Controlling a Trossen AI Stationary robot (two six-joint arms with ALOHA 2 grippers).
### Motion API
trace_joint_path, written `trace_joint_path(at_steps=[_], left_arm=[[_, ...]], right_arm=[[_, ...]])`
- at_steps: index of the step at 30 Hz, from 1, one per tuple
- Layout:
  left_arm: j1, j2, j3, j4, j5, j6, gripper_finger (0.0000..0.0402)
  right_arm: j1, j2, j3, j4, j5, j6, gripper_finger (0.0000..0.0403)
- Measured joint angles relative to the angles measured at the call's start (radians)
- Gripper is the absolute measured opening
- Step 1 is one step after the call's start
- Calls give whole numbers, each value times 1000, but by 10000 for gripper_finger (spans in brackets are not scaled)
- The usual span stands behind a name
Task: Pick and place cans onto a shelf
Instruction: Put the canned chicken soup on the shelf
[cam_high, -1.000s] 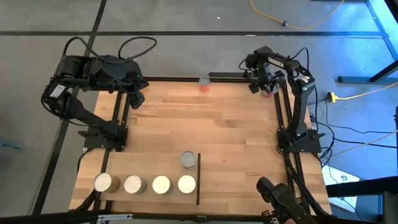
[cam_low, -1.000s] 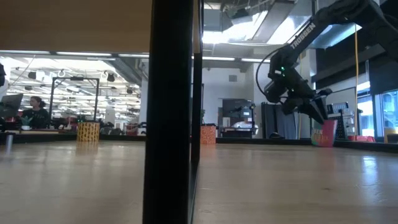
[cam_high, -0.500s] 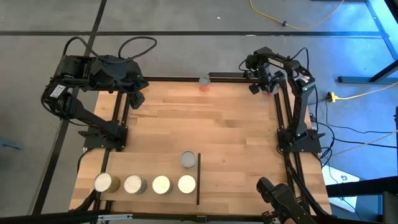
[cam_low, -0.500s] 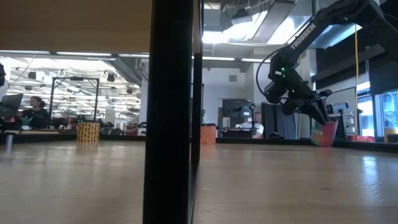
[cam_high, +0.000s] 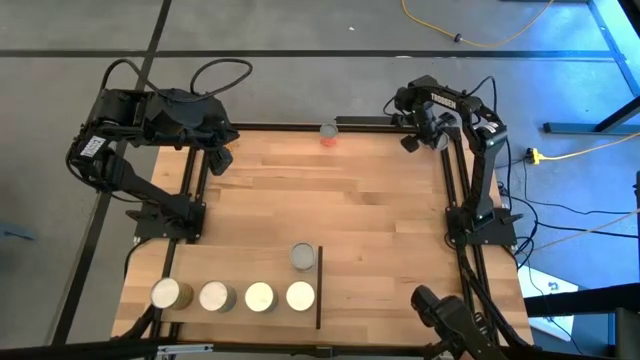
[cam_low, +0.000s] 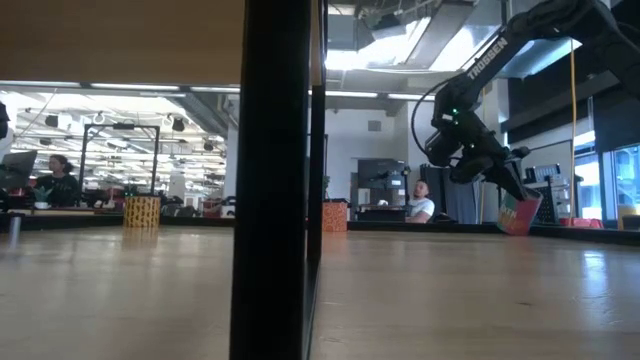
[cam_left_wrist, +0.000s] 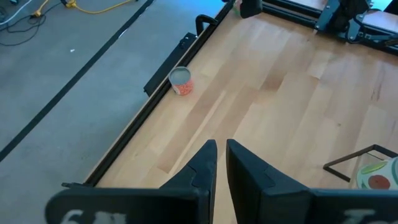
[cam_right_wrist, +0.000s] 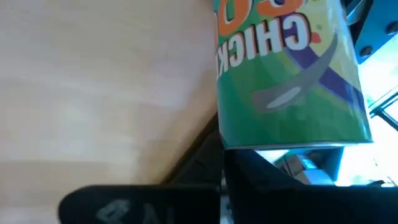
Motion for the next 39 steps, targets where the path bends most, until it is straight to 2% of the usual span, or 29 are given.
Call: trace_joint_path(at_steps=[5, 11, 22, 31, 35, 39], left_arm=[[0, 0, 0, 0, 0, 0, 27], [0, 0, 0, 0, 0, 18, 27], [0, 0, 0, 0, 0, 53, 27], [0, 0, 0, 0, 13, 53, 27], [0, 0, 0, 0, 13, 53, 27], [0, 0, 0, 0, 37, 63, 27]], right_arm=[[34, -11, 0, -22, -34, -54, 6], [151, -34, 39, -52, -39, -158, 6], [467, -43, 337, -52, -90, -183, 6], [719, -43, 562, -52, -142, -125, 6], [791, -43, 559, -51, -217, -59, 6], [834, -43, 512, -54, -247, 9, 6]])
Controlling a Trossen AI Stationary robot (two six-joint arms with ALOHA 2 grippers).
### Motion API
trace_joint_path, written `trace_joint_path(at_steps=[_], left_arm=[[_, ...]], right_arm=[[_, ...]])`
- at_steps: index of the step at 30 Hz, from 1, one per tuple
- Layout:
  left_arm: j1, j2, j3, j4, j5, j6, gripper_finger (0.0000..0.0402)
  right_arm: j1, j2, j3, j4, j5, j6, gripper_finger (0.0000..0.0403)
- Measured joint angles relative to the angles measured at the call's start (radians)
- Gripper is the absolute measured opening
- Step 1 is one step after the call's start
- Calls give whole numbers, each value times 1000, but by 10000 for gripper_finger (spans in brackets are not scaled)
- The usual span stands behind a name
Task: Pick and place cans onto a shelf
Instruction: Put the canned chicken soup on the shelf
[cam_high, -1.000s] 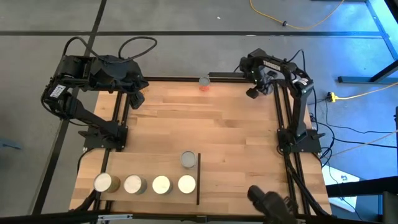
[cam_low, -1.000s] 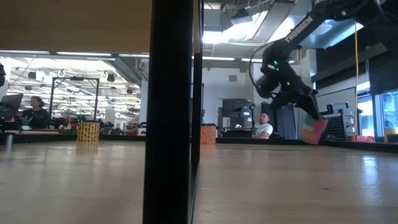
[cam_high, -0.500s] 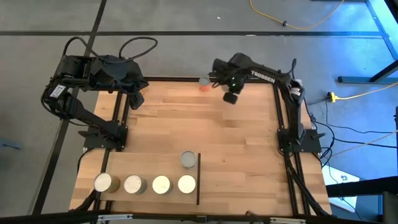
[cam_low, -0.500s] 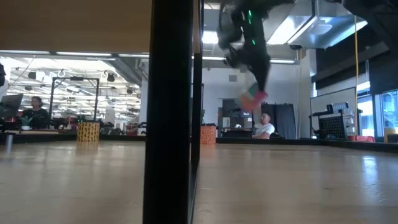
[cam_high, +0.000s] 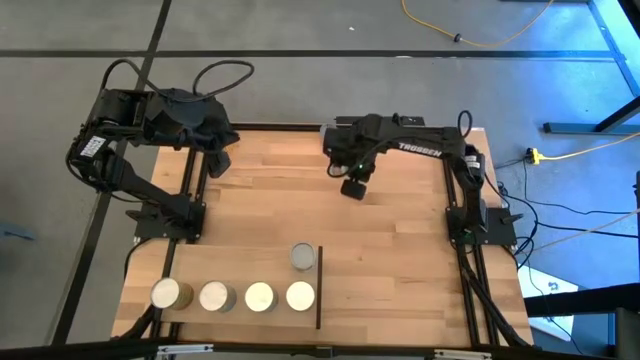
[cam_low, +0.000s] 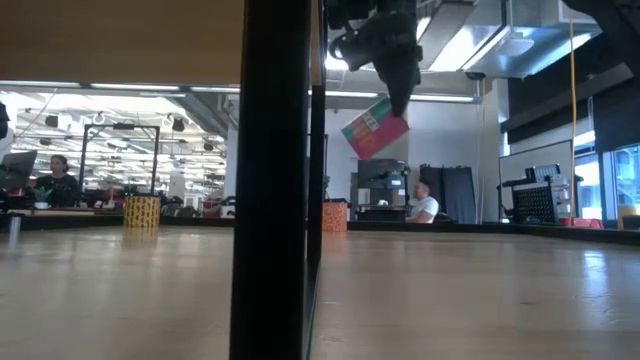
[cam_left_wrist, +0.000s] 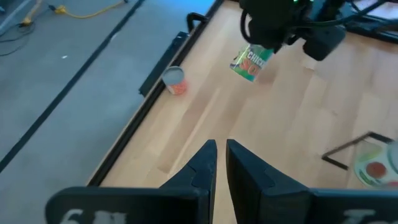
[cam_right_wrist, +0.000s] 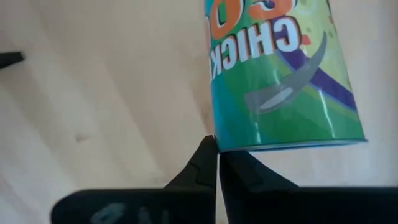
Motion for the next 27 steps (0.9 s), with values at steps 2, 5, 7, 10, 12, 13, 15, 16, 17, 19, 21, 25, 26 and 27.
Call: trace_joint_path(at_steps=[2, 5, 7, 10, 12, 13, 15, 16, 17, 19, 21, 25, 26, 27], left_arm=[[0, 0, 0, 0, 30, 26, 27], [-1, 0, 0, 0, 52, 41, 27], [0, 0, 0, 0, 55, 41, 27], [0, 0, 0, 0, 58, 41, 27], [0, 1, 0, 0, 58, 40, 27], [0, 1, 0, 0, 58, 36, 27], [0, 1, 0, 0, 58, 30, 27], [0, 1, 0, 0, 58, 21, 27], [0, 1, 0, 0, 58, 11, 27], [0, 1, 0, 0, 57, 2, 27], [0, 1, 0, 0, 58, -13, 27], [0, 2, 0, 0, 57, -17, 27], [0, 2, 0, 0, 58, -18, 27], [0, 2, 0, 0, 57, -18, 27]], right_arm=[[14, 0, -23, 0, -45, 45, 6], [29, 0, -67, 1, -111, 119, 6], [40, 0, -106, 2, -136, 156, 6], [48, 0, -180, 1, -178, 207, 6], [53, 0, -230, 1, -211, 228, 6], [55, 0, -254, 0, -222, 227, 6], [61, 0, -297, 1, -226, 225, 6], [61, 0, -316, 0, -228, 225, 6], [61, 0, -334, 1, -228, 227, 6], [62, 0, -367, 1, -237, 233, 6], [61, 0, -388, 1, -241, 246, 6], [60, 0, -427, 2, -244, 248, 9], [60, 0, -437, 2, -244, 247, 11], [60, 0, -447, 1, -244, 247, 12]])
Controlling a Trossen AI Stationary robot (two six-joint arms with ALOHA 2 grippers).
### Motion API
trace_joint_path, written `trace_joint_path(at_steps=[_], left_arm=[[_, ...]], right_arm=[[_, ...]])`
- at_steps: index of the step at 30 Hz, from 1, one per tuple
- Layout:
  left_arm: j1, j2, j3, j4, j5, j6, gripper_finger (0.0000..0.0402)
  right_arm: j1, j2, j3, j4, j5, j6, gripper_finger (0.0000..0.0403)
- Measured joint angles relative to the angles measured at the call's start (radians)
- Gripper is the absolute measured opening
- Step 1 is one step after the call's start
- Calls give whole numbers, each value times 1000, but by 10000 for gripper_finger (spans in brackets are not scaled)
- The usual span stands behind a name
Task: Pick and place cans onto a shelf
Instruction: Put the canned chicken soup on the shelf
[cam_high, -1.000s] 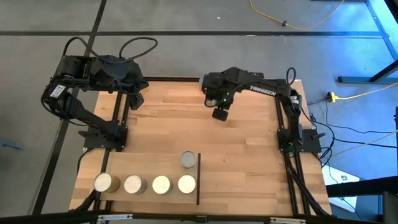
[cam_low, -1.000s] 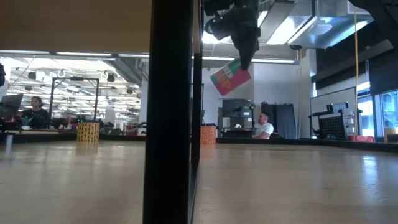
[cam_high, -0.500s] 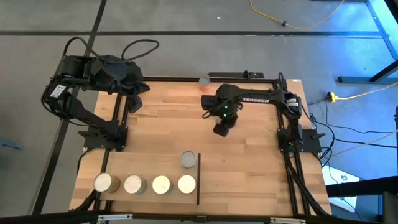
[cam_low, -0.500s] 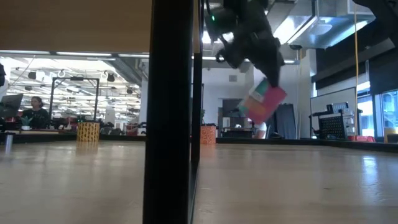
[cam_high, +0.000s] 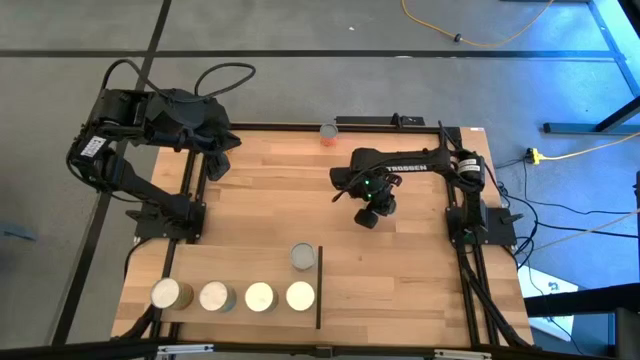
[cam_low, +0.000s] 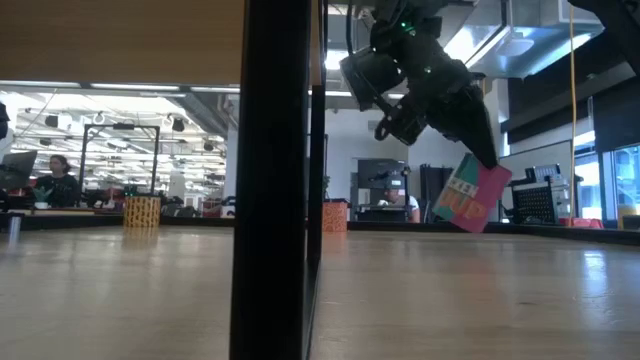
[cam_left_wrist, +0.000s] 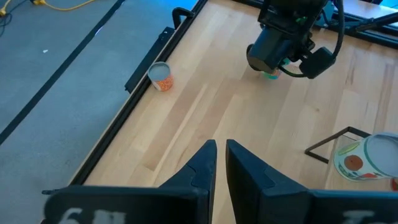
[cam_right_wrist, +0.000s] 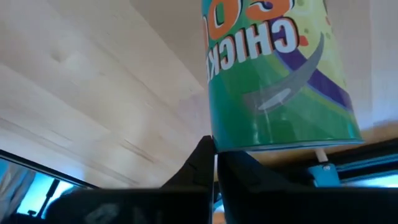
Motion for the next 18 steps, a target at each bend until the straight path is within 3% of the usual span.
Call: trace_joint_path(at_steps=[7, 18], left_arm=[[0, 0, 0, 0, 0, 0, 27], [0, 0, 0, 0, 0, 7, 27]], right_arm=[[-14, 0, -37, 0, -119, -40, 23], [-18, 0, -37, 0, -120, -54, 63]])
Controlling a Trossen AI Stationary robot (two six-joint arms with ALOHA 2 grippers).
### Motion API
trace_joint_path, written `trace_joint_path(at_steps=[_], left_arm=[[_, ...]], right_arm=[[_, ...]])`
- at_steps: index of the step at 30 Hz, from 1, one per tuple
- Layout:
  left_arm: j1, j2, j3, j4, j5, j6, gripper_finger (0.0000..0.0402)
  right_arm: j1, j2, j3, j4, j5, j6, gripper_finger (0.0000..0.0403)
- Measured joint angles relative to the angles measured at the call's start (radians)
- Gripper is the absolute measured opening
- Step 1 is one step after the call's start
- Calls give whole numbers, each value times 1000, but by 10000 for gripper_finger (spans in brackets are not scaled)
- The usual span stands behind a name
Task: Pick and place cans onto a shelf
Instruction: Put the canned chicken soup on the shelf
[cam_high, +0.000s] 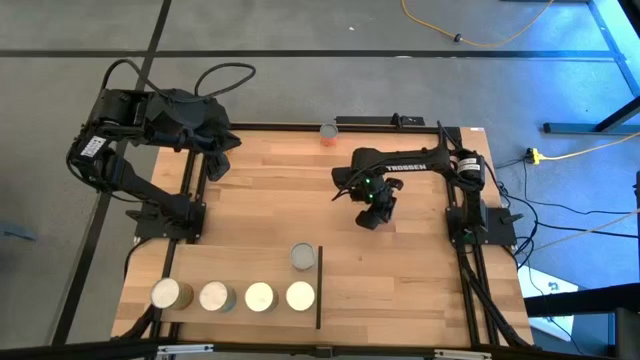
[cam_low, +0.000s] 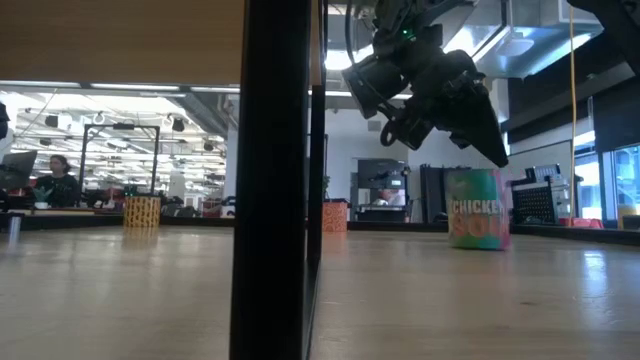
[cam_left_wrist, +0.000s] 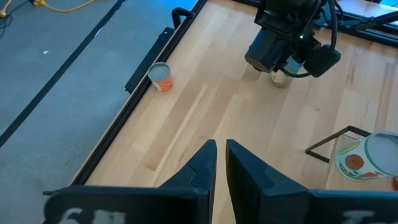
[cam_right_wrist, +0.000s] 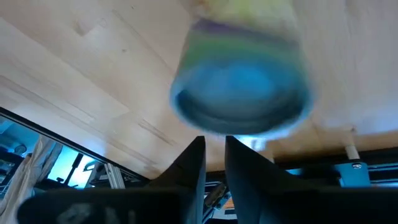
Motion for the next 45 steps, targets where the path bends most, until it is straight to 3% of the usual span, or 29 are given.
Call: trace_joint_path(at_steps=[12, 20, 24, 31, 39, 45], left_arm=[[0, 0, 0, 0, 2, 74, 27], [0, 22, 0, 2, 110, 82, 28], [-1, 52, 0, 39, 186, 159, 28], [-1, 143, 3, 220, 257, 341, 28], [-3, 271, 3, 368, 313, 330, 28], [-47, 356, -2, 381, 315, 367, 7]], right_arm=[[17, -90, 114, 0, -2, -17, 64], [38, -200, 252, -2, 49, 36, 64], [45, -253, 331, -2, 45, 35, 64], [57, -340, 448, 0, 142, 34, 64], [80, -464, 464, 1, 223, 37, 64], [89, -545, 464, 4, 233, 35, 65]])
